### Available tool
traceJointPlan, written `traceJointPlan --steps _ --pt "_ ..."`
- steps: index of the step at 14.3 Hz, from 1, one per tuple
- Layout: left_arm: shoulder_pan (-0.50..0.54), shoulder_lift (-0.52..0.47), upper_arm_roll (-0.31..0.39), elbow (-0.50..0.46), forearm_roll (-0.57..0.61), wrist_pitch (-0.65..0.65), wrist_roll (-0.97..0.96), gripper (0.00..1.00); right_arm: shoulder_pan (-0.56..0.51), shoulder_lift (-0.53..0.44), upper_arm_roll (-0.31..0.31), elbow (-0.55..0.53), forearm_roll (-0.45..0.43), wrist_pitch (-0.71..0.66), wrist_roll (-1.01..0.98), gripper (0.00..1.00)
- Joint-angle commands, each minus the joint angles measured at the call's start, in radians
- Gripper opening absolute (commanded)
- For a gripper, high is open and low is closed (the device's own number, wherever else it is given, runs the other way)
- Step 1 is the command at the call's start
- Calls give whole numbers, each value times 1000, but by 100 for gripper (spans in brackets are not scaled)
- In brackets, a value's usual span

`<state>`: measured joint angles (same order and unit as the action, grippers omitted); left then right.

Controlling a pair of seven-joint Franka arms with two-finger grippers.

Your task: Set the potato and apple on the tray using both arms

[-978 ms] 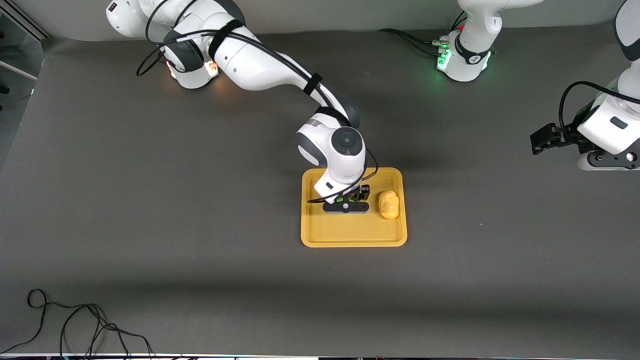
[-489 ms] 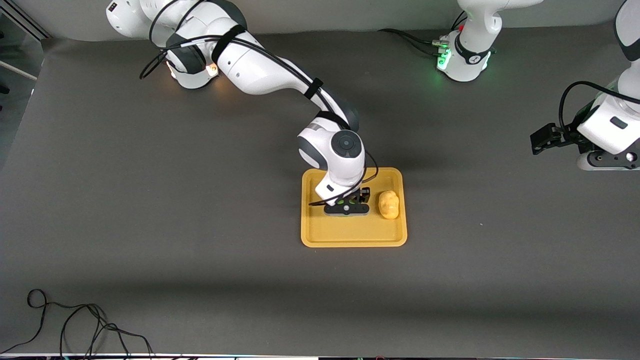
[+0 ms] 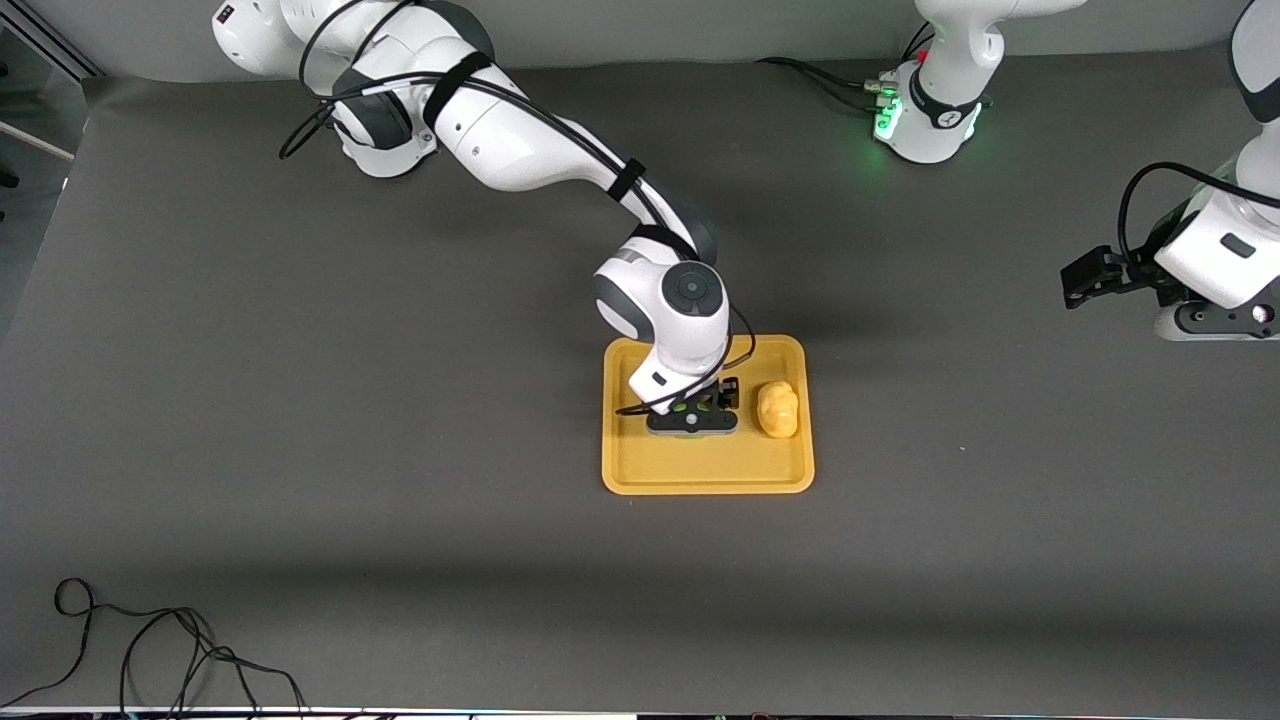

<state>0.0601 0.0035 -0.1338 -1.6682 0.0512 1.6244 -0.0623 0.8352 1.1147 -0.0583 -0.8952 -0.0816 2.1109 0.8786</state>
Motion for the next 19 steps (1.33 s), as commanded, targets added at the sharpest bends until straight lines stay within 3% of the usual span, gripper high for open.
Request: traceJointPlan --steps 1,9,11,15,19 --pt "4 -8 0 1 -11 -12 16 100 -4 -77 -6 18 -15 -113 -1 100" --pt "4 -8 0 2 -11 -20 16 100 -155 -396 -5 10 -10 -494 -298 100" --pt "3 -10 0 2 -11 -21 16 100 -220 -514 -6 -92 -12 -569 -424 100" --pt "12 -7 0 4 -13 -20 16 100 -321 -787 -8 -402 -13 -563 -555 100" --pt "9 -10 -3 5 -13 -23 15 100 -505 -967 -9 -582 -4 -560 -794 100"
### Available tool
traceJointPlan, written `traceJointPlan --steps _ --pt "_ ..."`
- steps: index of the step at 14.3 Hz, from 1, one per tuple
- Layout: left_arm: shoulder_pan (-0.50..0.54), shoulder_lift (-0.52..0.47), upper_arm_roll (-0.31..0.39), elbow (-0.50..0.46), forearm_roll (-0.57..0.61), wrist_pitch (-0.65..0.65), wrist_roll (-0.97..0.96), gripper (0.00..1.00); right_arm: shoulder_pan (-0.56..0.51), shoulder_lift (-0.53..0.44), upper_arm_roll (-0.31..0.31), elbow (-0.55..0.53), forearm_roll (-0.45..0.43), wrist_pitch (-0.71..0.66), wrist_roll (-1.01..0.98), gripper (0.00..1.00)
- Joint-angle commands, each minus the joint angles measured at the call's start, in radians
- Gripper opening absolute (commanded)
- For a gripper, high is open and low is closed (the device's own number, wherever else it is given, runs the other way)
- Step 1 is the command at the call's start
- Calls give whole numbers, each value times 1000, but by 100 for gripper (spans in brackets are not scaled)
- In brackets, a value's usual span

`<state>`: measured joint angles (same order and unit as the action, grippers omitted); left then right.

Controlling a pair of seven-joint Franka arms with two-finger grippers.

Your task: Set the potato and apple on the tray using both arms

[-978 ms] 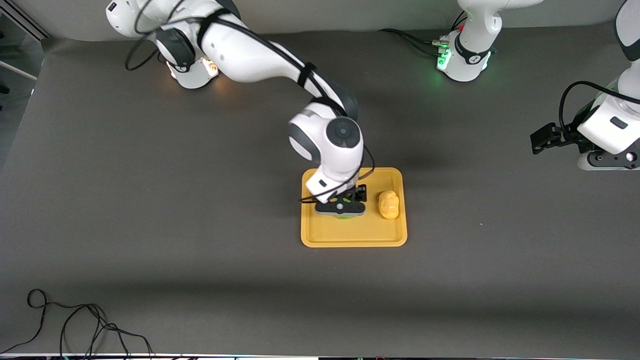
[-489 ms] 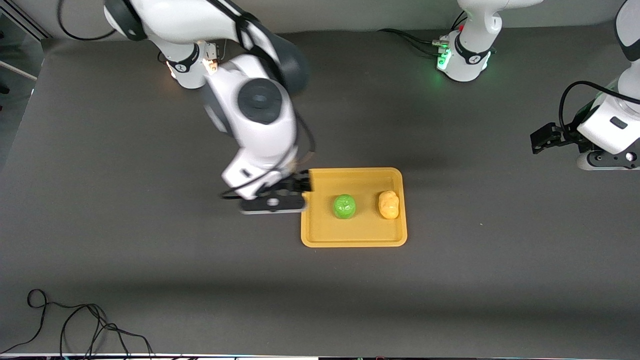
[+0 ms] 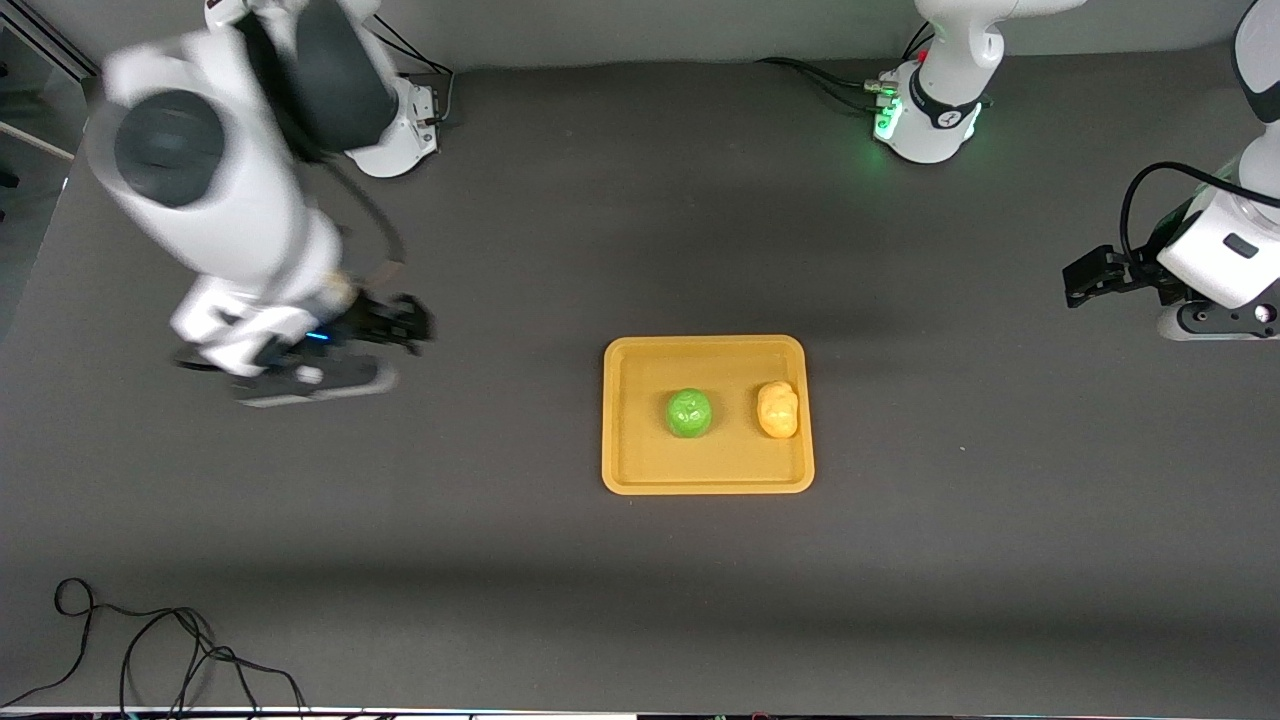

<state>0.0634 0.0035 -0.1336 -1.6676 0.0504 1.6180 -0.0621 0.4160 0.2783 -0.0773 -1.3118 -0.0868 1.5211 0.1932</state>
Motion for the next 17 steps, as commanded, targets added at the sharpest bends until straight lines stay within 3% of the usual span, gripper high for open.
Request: traceJointPlan --steps 1,4,8,13,17 --pt "6 -10 -3 3 -12 -17 16 100 -127 -167 11 -199 1 33 -147 100" --pt "1 -11 -8 5 -12 -18 15 100 -248 -237 11 -279 2 57 -242 100" --pt "3 -13 -6 3 -12 -20 16 100 -362 -238 13 -273 4 56 -287 100" --pt "-2 -20 -11 8 -9 -32 15 100 -382 -235 -12 -256 16 53 -324 100" --pt "-1 -26 -11 8 -11 -64 5 100 -428 -223 45 -227 16 45 -310 100"
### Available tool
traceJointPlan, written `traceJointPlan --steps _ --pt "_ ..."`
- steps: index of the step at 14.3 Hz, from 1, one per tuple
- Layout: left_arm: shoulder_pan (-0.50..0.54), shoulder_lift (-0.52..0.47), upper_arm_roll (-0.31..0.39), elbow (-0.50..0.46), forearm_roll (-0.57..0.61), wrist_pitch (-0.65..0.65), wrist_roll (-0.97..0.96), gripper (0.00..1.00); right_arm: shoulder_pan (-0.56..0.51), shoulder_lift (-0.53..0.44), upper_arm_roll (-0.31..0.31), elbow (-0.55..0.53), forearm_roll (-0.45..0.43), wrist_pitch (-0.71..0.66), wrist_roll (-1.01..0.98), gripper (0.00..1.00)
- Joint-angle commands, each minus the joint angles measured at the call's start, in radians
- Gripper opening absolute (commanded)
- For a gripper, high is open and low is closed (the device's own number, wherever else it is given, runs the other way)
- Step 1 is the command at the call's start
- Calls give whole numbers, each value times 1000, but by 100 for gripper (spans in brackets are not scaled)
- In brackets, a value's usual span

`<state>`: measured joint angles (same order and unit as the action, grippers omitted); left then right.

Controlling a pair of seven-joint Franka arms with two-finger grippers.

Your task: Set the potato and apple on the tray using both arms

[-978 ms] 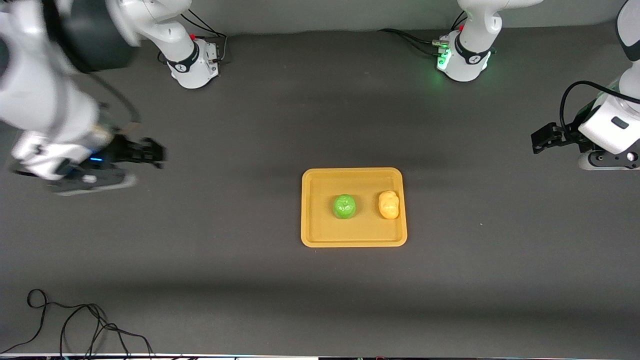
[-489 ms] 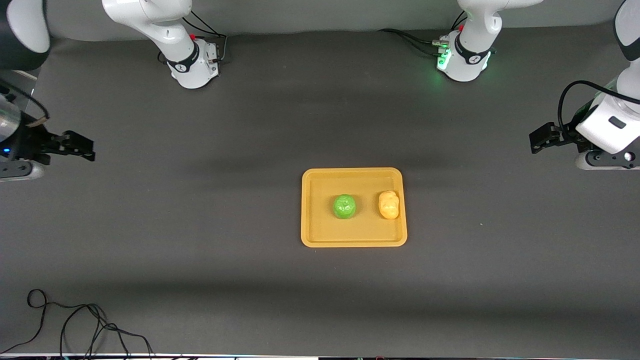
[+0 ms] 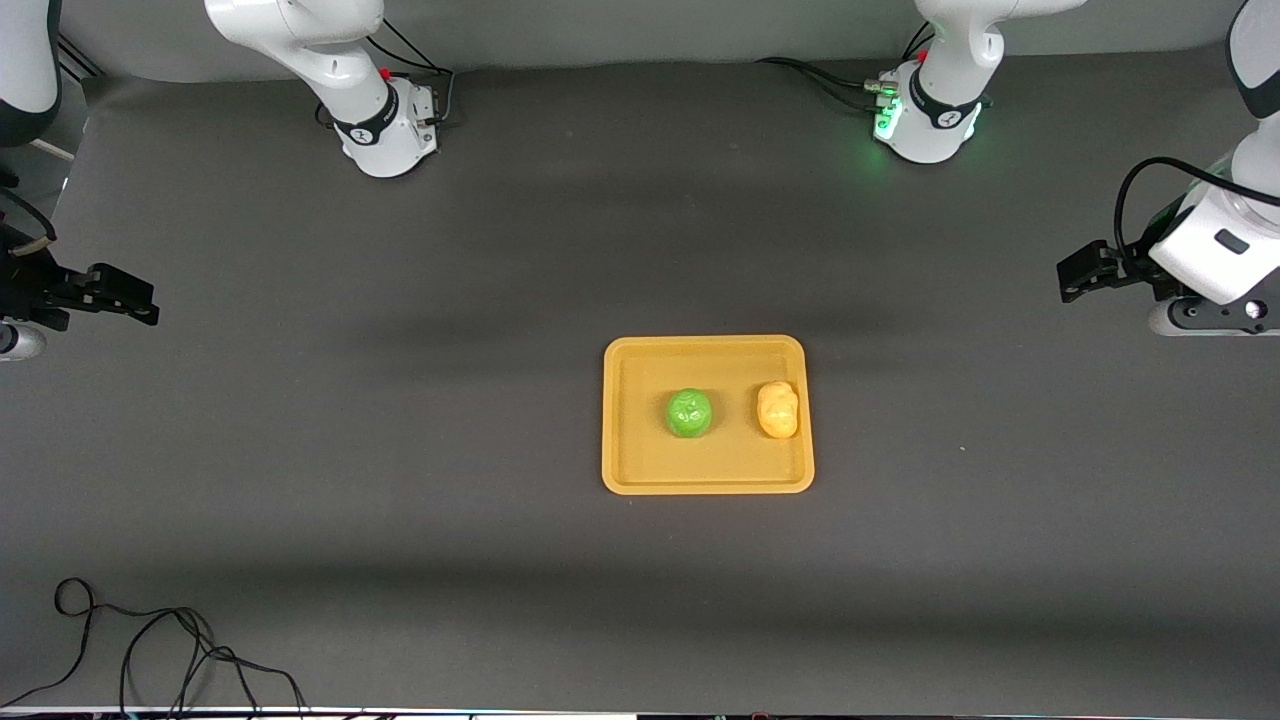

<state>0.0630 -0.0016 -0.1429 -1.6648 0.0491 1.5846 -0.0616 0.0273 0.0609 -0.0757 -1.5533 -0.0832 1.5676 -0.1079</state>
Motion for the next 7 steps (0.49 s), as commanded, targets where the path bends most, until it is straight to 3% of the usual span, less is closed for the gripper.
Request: traceJointPlan --steps 1,7 --pt "-2 -23 -3 5 -11 -31 5 100 -44 -7 50 13 13 -4 -6 100" --pt "-8 -23 -9 19 -8 -41 2 100 -44 -13 37 13 91 -44 33 100"
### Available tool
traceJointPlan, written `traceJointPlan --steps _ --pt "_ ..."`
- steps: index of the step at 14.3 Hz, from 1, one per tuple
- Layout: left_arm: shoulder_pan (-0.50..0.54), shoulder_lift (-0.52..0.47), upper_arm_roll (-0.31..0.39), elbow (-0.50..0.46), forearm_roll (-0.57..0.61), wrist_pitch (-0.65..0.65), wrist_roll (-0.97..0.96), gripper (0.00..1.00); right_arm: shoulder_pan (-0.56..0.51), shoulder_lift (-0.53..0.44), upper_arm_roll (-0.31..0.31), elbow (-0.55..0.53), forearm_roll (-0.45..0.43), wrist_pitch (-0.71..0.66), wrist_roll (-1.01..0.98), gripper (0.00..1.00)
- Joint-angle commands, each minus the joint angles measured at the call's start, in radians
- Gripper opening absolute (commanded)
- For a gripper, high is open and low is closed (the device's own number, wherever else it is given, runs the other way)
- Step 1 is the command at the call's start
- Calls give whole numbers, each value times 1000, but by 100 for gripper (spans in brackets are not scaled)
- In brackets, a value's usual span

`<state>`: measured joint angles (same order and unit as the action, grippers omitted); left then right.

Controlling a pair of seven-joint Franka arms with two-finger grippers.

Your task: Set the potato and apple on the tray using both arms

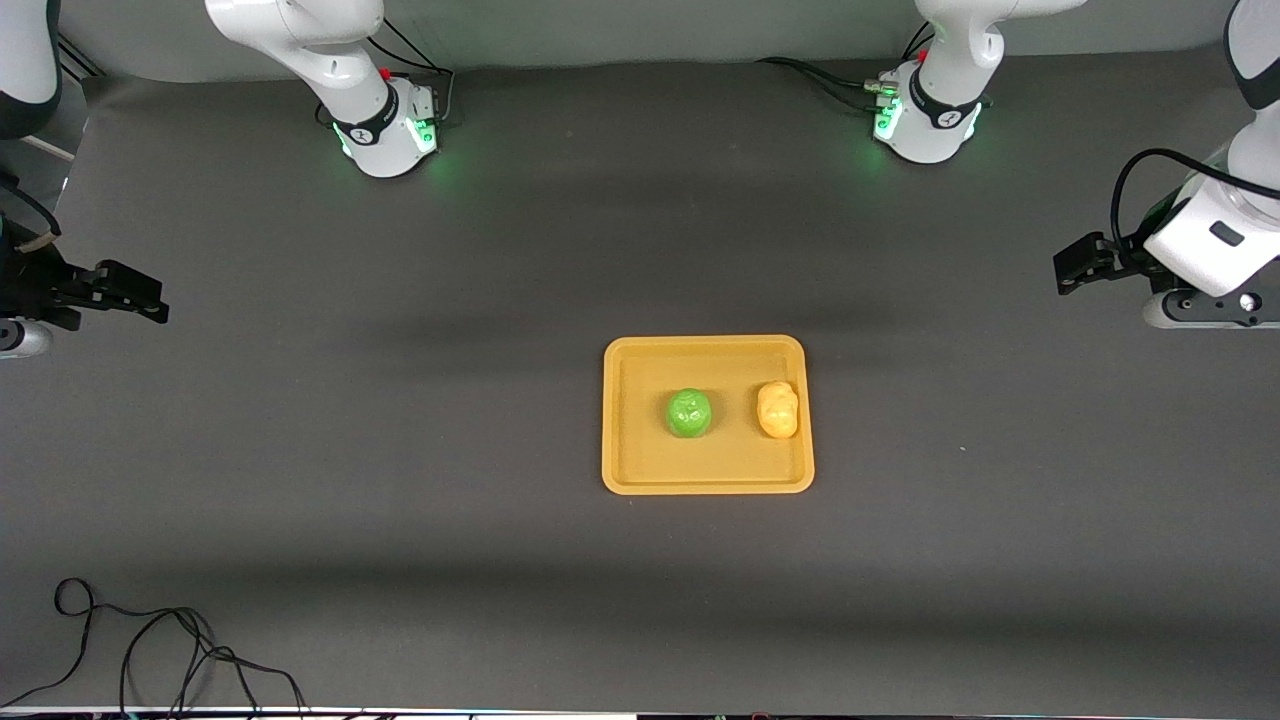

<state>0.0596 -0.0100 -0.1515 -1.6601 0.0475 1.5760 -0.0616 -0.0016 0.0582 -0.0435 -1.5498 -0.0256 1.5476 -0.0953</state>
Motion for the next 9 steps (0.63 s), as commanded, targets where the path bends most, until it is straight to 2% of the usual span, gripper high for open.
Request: traceJointPlan --steps 1,9 --pt "-1 -13 0 14 -6 -39 2 100 -14 -11 7 10 30 -23 26 100" --pt "5 -8 3 32 8 -30 2 100 -18 -8 5 10 30 -24 29 100"
